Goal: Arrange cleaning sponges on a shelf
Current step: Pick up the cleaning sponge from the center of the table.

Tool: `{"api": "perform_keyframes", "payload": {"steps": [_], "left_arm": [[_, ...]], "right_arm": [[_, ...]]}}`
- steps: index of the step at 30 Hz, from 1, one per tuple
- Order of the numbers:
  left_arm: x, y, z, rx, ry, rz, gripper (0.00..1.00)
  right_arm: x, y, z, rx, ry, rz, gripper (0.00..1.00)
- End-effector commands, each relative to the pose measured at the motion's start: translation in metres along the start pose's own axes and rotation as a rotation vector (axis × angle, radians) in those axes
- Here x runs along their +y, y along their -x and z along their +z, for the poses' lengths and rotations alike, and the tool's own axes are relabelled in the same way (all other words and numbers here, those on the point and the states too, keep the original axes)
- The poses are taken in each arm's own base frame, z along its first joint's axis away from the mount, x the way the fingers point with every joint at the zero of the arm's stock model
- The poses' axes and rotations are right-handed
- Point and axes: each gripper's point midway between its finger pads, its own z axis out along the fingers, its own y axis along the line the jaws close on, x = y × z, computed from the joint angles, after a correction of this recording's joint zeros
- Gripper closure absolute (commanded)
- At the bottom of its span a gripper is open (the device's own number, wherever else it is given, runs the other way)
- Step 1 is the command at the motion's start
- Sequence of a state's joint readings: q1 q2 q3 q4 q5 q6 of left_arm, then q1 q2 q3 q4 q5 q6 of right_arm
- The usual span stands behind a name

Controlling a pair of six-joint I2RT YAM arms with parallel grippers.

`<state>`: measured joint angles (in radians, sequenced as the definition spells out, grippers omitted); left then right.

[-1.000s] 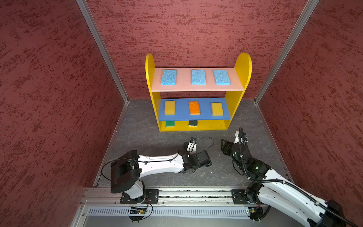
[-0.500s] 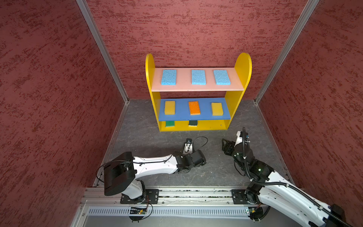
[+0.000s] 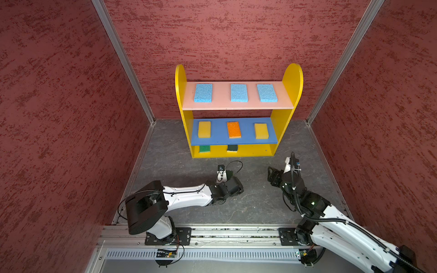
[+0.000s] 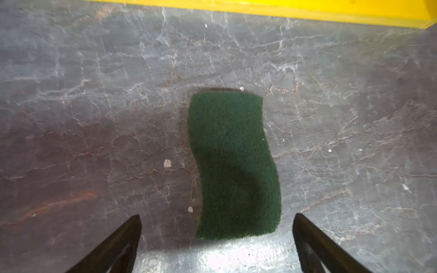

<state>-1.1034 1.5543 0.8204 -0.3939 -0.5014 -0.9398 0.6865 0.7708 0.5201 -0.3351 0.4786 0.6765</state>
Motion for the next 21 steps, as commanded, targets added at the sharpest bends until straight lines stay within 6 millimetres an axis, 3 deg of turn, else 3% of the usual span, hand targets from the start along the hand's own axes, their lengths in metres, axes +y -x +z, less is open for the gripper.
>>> {"api": "perform_keyframes", "payload": {"steps": [1, 11, 13, 21], "left_arm": [[-0.012, 0.001, 0.002, 0.014, -0.034, -0.033, 0.00], [-0.029, -0.013, 0.018, 0.117, -0.022, 0.013, 0.01], [-0.032, -0.014, 0.019, 0.126, -0.023, 0.017, 0.00], [-0.025, -0.019, 0.024, 0.164, 0.040, 0.003, 0.01]], "right_arm": [[-0.006, 0.006, 0.001, 0.042, -0.078, -0.011, 0.21], [-0.011, 0.018, -0.005, 0.053, -0.094, 0.017, 0.10], [-0.015, 0.020, -0.006, 0.064, -0.109, 0.009, 0.01], [-0.020, 0.026, -0.009, 0.057, -0.103, 0.015, 0.01]]}}
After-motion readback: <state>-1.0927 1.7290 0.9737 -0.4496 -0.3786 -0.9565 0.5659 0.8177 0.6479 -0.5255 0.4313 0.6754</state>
